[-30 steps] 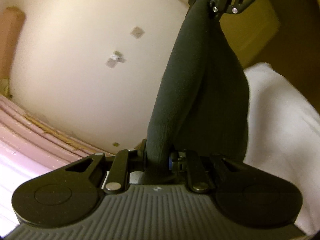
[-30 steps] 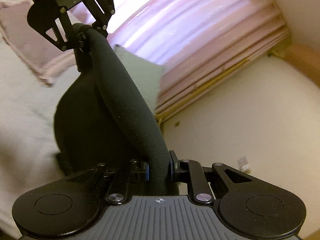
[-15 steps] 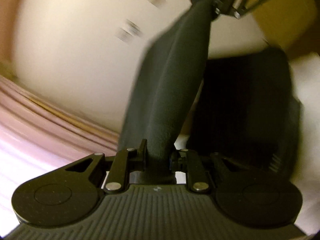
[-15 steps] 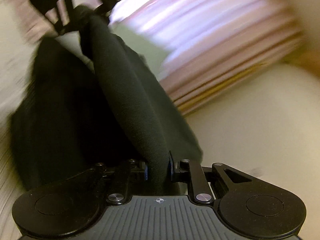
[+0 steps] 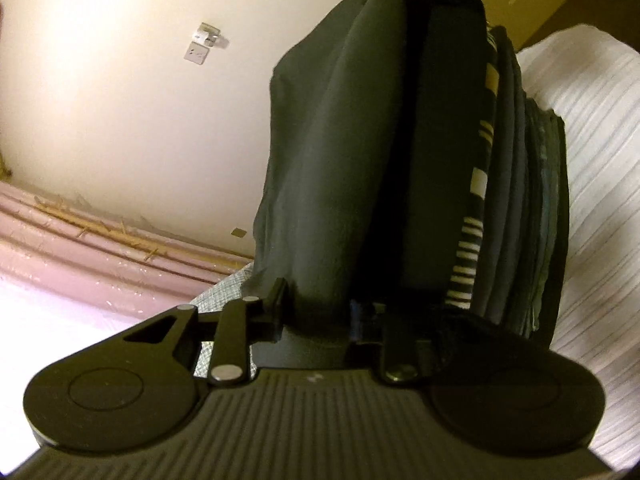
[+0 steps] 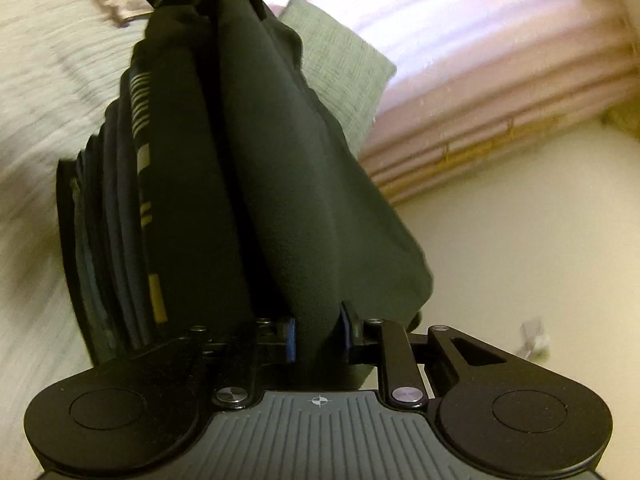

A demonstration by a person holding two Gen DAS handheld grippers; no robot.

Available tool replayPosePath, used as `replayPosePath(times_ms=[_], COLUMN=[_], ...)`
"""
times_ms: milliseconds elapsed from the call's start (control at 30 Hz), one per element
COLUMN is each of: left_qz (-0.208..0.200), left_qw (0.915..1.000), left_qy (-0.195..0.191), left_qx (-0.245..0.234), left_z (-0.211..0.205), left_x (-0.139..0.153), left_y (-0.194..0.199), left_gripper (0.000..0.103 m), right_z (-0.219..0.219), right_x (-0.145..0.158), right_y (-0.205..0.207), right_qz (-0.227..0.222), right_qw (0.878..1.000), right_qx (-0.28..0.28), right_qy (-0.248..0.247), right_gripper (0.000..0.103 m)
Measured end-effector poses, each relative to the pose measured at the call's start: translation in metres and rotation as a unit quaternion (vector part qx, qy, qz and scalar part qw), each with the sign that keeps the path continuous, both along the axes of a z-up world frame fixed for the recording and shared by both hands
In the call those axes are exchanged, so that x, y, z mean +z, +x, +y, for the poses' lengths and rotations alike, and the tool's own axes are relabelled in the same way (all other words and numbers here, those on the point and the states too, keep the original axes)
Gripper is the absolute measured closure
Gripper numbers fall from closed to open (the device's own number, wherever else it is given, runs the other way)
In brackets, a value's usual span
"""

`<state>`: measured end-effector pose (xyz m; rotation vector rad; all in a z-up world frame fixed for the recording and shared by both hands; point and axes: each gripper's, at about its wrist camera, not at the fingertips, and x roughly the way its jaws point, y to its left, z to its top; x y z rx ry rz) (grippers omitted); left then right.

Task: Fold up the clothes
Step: 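Carry the folded shirt with both grippers and lower it onto the clothes stack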

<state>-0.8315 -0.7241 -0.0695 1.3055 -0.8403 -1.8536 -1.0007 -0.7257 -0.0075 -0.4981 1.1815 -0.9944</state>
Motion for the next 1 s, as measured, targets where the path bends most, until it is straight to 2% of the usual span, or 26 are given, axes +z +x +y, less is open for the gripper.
replayPosePath(times_ms=[67, 133, 200, 267, 300, 367, 500, 533, 600, 667, 800, 900, 1000], left_qz=[-0.017, -0.013, -0.01, -0.026, -0.031, -0.034, -0.009, -0.006, -0.004, -0.002, -0.002, -0.003, 0.004], left_qw=[0.9993, 0.9977, 0.9986, 0.9996, 0.9995, 0.9992, 0.9997, 0.9997, 0.9997, 0.9996, 0.9998, 0.9998, 0.9996], left_qy=[-0.033, -0.067, -0.052, -0.007, -0.001, -0.02, -0.019, -0.016, -0.011, -0.01, 0.0, 0.002, 0.012], left_qx=[-0.005, -0.002, 0.008, 0.009, 0.005, 0.0, 0.014, 0.015, 0.021, 0.024, 0.021, 0.019, 0.027], left_z=[-0.007, -0.014, -0.021, -0.021, -0.016, -0.001, 0.011, 0.011, 0.009, 0.007, 0.012, 0.006, -0.01], left_x=[0.006, 0.017, 0.016, -0.003, -0.012, -0.024, -0.021, -0.021, -0.018, -0.014, -0.014, -0.01, -0.008], left_y=[-0.004, -0.005, -0.001, 0.0, -0.001, -0.004, -0.005, -0.005, -0.008, -0.015, -0.025, -0.014, 0.003], left_gripper=[0.083, 0.084, 0.084, 0.083, 0.081, 0.078, 0.074, 0.074, 0.081, 0.083, 0.083, 0.081, 0.079], right_z=[0.006, 0.013, 0.02, 0.023, 0.023, 0.022, 0.015, 0.013, 0.008, 0.004, 0.008, 0.011, 0.011], right_x=[0.006, 0.004, -0.004, -0.016, -0.019, -0.023, -0.022, -0.018, -0.01, -0.002, -0.039, -0.04, -0.04], right_y=[0.004, 0.01, 0.016, 0.016, 0.015, 0.017, 0.016, 0.015, 0.017, 0.015, 0.016, 0.018, 0.018], right_qz=[-0.023, -0.026, -0.014, 0.007, 0.01, 0.001, -0.014, -0.014, -0.004, -0.018, 0.011, -0.003, 0.004], right_qw=[0.999, 0.999, 1.0, 1.0, 1.0, 1.0, 1.0, 1.0, 1.0, 1.0, 1.0, 1.0, 1.0], right_qx=[-0.018, -0.018, -0.008, -0.001, 0.0, -0.002, -0.002, -0.002, 0.001, -0.008, 0.001, -0.005, 0.0], right_qy=[-0.012, -0.011, -0.005, -0.01, -0.013, -0.008, -0.005, -0.003, -0.011, -0.02, 0.004, -0.004, -0.006], right_gripper=[0.084, 0.084, 0.084, 0.084, 0.084, 0.083, 0.084, 0.084, 0.086, 0.086, 0.086, 0.085, 0.085])
